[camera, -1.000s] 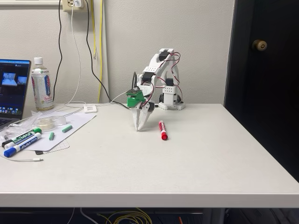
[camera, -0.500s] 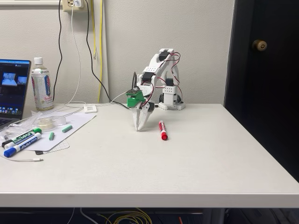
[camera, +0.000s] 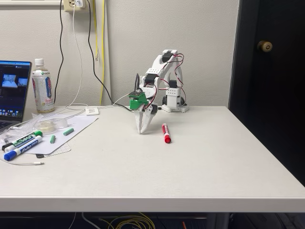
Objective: Pick up the red marker.
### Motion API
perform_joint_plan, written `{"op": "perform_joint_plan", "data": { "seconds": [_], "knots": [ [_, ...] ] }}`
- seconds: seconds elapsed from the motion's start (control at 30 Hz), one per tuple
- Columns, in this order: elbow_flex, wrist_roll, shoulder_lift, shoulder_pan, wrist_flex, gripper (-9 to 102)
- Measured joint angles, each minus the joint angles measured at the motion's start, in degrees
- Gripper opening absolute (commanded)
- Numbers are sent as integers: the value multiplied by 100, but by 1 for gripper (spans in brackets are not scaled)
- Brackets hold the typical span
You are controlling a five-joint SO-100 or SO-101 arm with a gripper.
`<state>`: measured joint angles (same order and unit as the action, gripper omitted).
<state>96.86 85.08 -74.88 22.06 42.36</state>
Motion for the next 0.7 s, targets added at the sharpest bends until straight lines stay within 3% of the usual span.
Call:
{"op": "perform_joint_plan", "data": {
  "seconds": [0.7],
  "knots": [
    [0, -589, -211, -220, -369, 0]
  ]
}}
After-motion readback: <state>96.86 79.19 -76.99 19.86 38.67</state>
